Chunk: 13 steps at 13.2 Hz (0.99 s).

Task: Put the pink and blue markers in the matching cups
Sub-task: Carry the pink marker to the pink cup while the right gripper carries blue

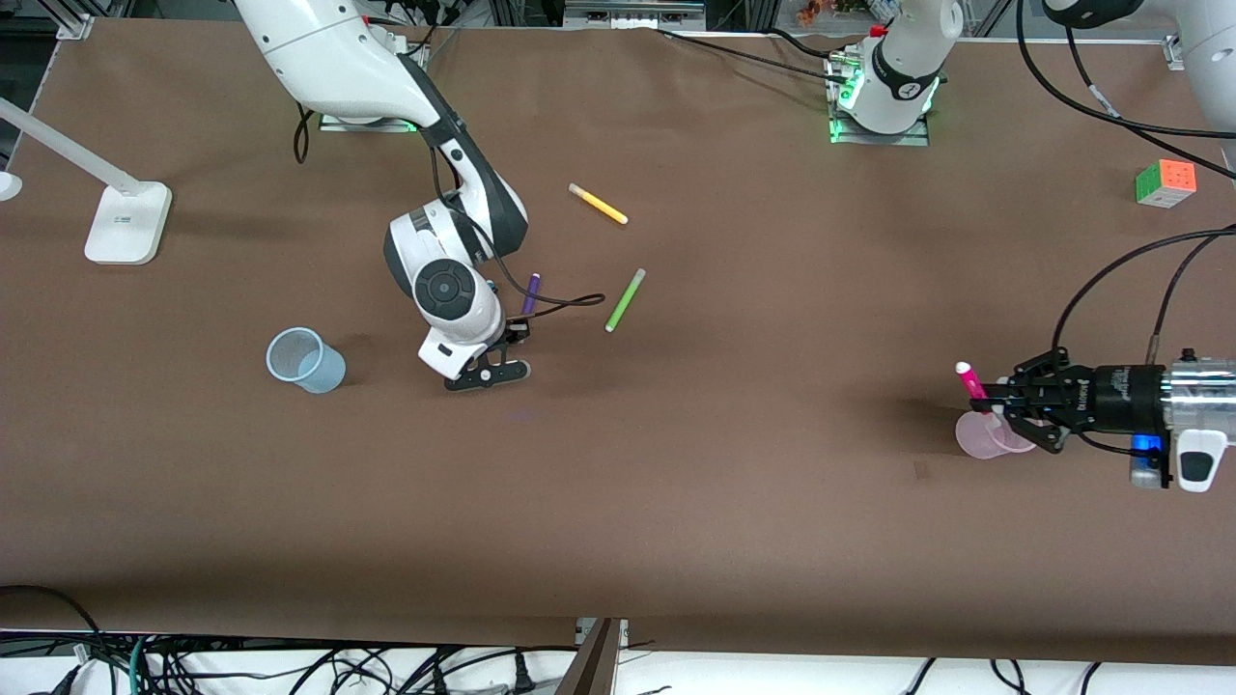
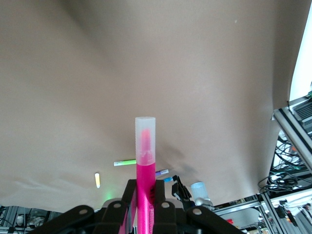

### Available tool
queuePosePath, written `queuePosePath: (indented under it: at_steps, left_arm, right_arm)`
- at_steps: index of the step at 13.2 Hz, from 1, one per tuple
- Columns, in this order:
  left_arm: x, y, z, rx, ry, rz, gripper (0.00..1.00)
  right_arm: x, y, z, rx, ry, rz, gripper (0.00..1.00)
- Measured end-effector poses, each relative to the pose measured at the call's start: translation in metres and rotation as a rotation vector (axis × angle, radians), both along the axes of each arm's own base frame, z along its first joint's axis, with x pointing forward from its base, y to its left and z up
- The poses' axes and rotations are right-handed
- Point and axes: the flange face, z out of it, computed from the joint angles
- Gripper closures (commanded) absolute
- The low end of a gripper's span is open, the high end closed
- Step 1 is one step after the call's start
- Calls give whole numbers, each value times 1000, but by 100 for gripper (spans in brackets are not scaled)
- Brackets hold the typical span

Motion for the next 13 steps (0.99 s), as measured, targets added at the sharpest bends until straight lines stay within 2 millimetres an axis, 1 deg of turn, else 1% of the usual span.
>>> queuePosePath:
  at_steps: [2, 3, 4, 6, 8, 9, 10, 11, 13]
  left_arm:
    - [-1, 27, -17, -50, -14, 18, 100]
    - [-2, 43, -27, -82, -18, 39, 100]
    - [-5, 61, -36, -109, -22, 62, 100]
    - [-10, 93, -52, -145, -31, 101, 100]
    - [-16, 116, -66, -163, -48, 111, 100]
    - [-18, 124, -74, -170, -49, 114, 100]
    - [-20, 127, -83, -176, -46, 115, 100]
    - [-21, 129, -91, -182, -36, 118, 100]
    - [-27, 130, -115, -203, -5, 115, 100]
  right_arm:
    - [18, -2, 37, 28, -60, 63, 95]
    - [30, -11, 55, 32, -86, 110, 95]
    - [41, -24, 73, 30, -102, 164, 95]
    - [62, -62, 105, 50, -103, 280, 95]
    - [79, -109, 128, 132, -88, 423, 95]
    - [85, -135, 136, 170, -85, 500, 95]
    - [88, -157, 142, 206, -84, 569, 95]
    - [91, -176, 145, 241, -87, 631, 95]
    - [94, -210, 148, 318, -96, 725, 95]
